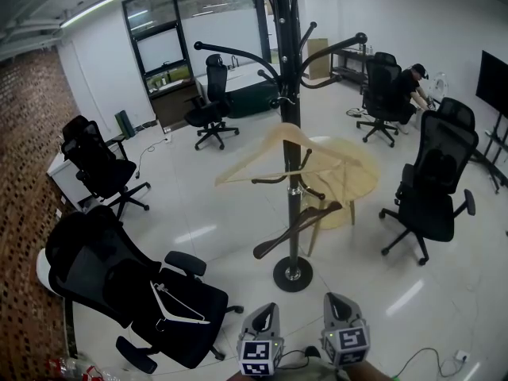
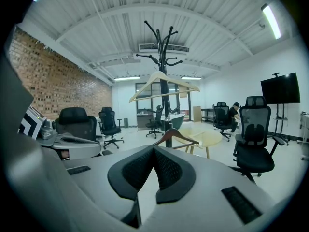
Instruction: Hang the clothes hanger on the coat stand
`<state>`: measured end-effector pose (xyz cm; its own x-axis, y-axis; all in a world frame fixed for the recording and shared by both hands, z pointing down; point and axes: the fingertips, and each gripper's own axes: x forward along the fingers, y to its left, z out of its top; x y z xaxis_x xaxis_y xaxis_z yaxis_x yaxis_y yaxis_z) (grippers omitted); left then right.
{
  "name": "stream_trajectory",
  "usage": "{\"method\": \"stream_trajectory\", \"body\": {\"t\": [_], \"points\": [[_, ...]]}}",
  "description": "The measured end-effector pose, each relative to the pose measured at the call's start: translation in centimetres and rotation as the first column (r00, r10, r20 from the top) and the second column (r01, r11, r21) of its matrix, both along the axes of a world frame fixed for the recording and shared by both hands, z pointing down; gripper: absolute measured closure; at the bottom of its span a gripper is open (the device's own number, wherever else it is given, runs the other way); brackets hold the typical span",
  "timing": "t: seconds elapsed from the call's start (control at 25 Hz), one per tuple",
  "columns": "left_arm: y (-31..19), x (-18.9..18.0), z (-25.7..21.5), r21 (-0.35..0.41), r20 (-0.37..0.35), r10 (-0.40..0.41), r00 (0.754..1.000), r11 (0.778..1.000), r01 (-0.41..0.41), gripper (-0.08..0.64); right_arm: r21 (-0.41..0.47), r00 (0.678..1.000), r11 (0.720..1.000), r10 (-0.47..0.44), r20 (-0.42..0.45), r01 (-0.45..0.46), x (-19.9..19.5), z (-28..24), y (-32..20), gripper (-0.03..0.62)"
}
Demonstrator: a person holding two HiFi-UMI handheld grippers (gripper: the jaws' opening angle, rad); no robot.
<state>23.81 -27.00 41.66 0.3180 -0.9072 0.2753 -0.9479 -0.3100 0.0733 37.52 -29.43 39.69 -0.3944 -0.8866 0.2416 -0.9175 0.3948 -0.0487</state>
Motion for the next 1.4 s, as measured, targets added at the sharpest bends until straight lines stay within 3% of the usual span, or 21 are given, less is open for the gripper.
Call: {"method": "stream_trajectory", "body": {"t": [1.4], "points": [[-0.25,-0.16,0.10,0.000,0.005,-0.008,1.000,1.000,0.008,0.546,0.001,1.000,1.000,0.001,0.012,-0.001,0.09,-0.35,-0.27,0.592]]}}
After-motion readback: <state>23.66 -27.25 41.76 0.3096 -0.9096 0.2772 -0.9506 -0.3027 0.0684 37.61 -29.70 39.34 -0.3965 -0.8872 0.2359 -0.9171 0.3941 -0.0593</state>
